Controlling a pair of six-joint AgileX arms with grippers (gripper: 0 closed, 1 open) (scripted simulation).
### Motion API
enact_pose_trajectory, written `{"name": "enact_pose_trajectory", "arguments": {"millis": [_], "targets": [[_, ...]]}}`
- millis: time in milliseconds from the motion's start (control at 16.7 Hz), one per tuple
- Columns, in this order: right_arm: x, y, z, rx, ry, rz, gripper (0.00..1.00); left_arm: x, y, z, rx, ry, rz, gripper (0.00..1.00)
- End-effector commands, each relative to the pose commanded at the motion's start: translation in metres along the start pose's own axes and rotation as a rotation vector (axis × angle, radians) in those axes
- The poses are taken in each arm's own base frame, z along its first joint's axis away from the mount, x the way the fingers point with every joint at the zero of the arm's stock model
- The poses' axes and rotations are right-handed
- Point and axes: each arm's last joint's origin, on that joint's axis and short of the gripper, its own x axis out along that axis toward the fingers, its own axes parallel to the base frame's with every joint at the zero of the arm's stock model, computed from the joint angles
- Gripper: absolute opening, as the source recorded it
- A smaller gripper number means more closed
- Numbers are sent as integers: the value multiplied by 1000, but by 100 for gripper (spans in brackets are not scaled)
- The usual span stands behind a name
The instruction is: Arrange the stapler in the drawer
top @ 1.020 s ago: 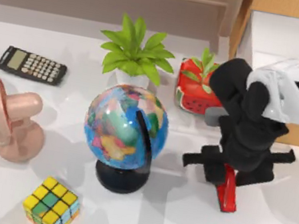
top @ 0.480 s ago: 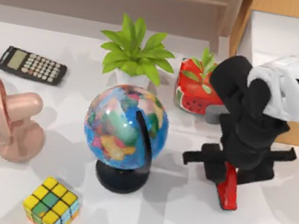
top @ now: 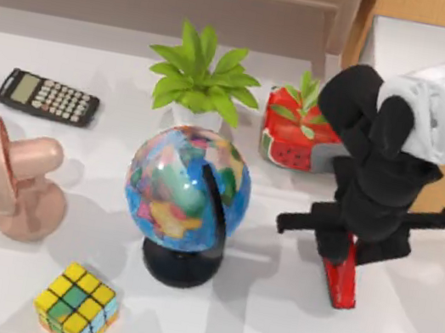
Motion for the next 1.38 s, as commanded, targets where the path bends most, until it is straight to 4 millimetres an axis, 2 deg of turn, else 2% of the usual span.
{"name": "enact_pose_trajectory", "arguments": {"millis": [120, 240, 720, 900, 1020, 1140, 1260, 1380], "targets": [[2, 0, 0, 1, 4, -1, 0, 0, 0, 0, 0, 0, 0, 100], [-12, -3, 4, 7, -31, 13, 0, 0, 0, 0, 0, 0, 0, 100], [-123, -13, 27, -6, -293, 124, 0, 0, 0, 0, 0, 0, 0, 100], [-151, -30, 45, 19, -364, 126, 0, 0, 0, 0, 0, 0, 0, 100], [-159, -46, 61, 49, -388, 111, 0, 0, 0, 0, 0, 0, 0, 100], [-159, -66, 78, 84, -391, 87, 0, 0, 0, 0, 0, 0, 0, 100], [-151, -87, 96, 121, -371, 57, 0, 0, 0, 0, 0, 0, 0, 100], [-134, -109, 112, 154, -323, 26, 0, 0, 0, 0, 0, 0, 0, 100]]}}
